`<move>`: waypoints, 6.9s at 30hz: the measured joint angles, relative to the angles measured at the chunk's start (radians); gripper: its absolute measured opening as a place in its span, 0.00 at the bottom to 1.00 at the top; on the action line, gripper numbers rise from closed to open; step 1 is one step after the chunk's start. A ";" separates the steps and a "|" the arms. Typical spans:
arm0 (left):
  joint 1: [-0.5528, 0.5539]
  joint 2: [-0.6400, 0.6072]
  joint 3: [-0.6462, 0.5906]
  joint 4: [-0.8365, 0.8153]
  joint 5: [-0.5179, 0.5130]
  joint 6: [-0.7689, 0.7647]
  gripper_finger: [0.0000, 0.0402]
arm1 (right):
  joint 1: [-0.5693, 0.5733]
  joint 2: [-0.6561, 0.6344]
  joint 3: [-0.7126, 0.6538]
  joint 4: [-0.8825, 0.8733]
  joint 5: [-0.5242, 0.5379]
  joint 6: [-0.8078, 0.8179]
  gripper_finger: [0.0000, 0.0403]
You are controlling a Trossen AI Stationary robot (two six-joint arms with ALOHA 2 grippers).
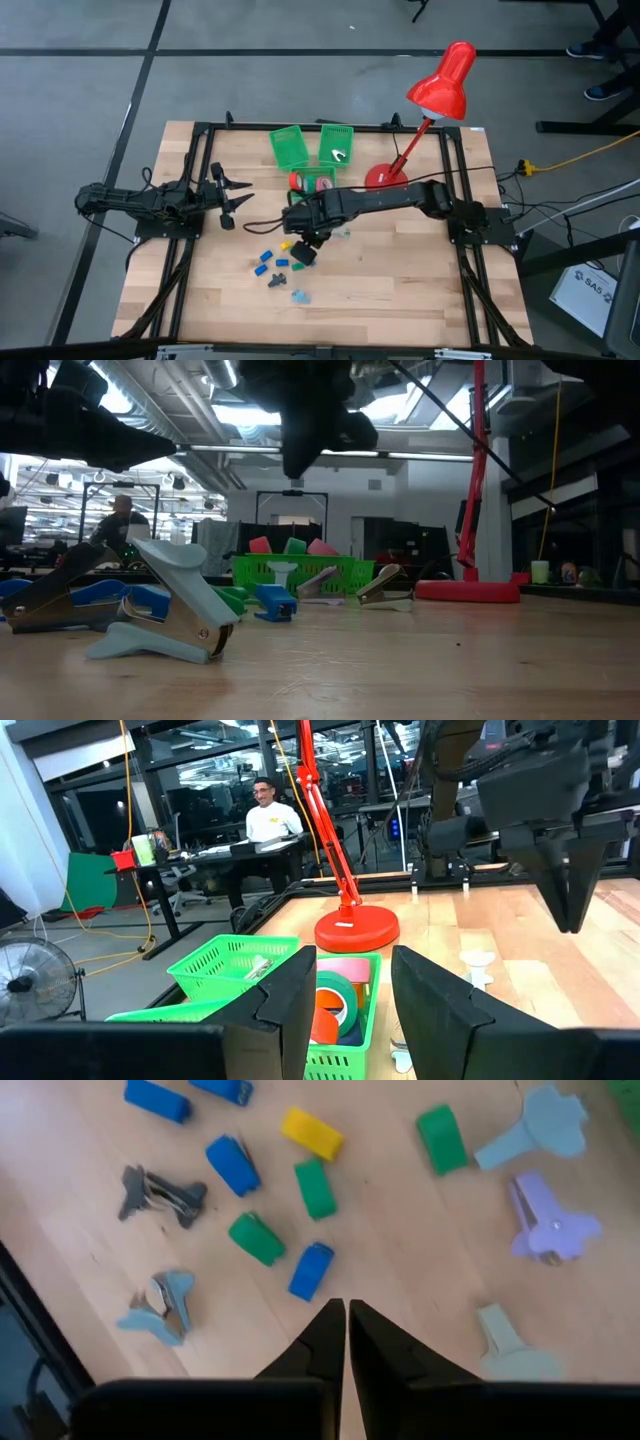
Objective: Pick and place Stapler, Stapler remover, tape
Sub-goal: Put the gray staple remover into the right green bin
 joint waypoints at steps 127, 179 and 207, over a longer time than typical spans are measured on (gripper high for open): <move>0.000 0.000 0.000 0.000 0.000 0.000 0.32 | -0.092 0.000 -0.329 0.092 -0.047 -0.288 0.85; 0.000 0.000 0.000 0.000 0.000 0.000 0.32 | -0.110 0.002 -0.181 -0.168 0.130 -0.180 0.18; 0.000 0.000 0.000 0.000 0.000 0.000 0.32 | -0.476 -0.033 0.067 -0.098 0.314 -0.141 0.20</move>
